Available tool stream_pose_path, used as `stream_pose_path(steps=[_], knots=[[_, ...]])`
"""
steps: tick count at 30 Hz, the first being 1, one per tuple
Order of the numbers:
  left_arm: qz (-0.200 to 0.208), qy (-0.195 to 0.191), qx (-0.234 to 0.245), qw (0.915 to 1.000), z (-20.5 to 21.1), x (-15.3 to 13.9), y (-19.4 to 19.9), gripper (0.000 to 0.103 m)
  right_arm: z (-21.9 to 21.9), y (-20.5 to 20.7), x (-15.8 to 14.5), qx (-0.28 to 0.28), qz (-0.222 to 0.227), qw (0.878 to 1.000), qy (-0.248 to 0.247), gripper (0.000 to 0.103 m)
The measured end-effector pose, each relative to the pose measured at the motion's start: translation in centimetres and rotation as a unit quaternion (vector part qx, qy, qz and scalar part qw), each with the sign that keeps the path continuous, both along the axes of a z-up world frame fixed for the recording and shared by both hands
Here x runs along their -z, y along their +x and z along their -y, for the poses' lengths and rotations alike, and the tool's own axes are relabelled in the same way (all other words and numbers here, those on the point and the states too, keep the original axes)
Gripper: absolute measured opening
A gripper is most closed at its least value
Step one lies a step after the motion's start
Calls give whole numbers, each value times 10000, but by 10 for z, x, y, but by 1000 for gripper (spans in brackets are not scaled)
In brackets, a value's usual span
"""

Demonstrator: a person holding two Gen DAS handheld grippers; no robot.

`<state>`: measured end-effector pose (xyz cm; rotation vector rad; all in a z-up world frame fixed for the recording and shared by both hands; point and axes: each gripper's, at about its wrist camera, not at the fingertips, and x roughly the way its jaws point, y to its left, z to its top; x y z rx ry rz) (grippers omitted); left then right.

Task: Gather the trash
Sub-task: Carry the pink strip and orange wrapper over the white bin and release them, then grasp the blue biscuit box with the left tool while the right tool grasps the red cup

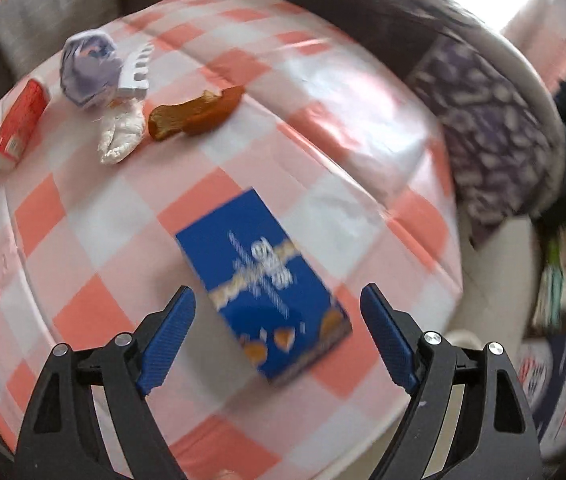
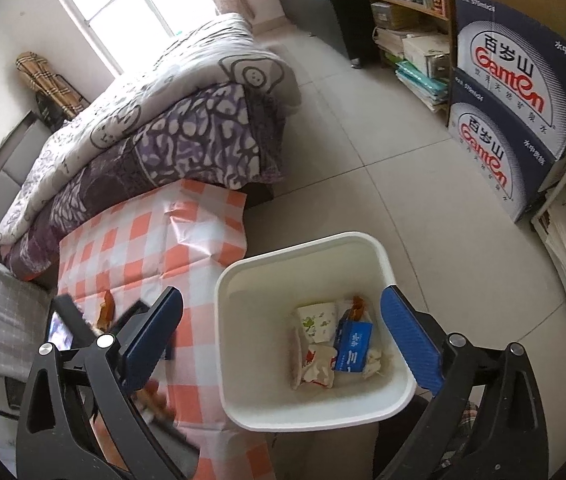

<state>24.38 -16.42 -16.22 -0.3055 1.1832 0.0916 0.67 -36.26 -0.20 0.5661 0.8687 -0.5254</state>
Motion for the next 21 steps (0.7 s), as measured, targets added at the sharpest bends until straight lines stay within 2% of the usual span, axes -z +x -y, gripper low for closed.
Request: stream_pose_path(steps=[4, 5, 7, 9, 12, 14, 17, 21], knots=[[-320, 213, -389, 9985, -2, 16, 17, 86, 0, 2, -1, -23, 20, 10000, 23, 96], [-432, 297, -374, 9979, -1, 22, 21, 86, 0, 1, -1, -17, 24, 10000, 40, 96], [-377, 545, -204, 9976, 4, 23, 23, 87, -1, 3, -1, -32, 11, 10000, 69, 96], [-314, 544, 13, 9980, 3, 24, 22, 87, -2, 4, -1, -55, 7, 10000, 71, 96], [-306, 611, 311, 9972, -1, 22, 12, 77, -6, 6, -1, -89, -10, 10000, 36, 96], [-194, 599, 635, 9960, -8, 19, 2, 63, -9, 8, 1, -90, -34, 9999, 54, 96], [-115, 403, 1142, 9926, -27, 16, -8, 58, -15, 12, 6, -139, -86, 9998, 140, 96], [-122, 428, 1406, 9891, -60, 9, -19, 58, -33, 24, 13, -290, -204, 9993, 83, 96]])
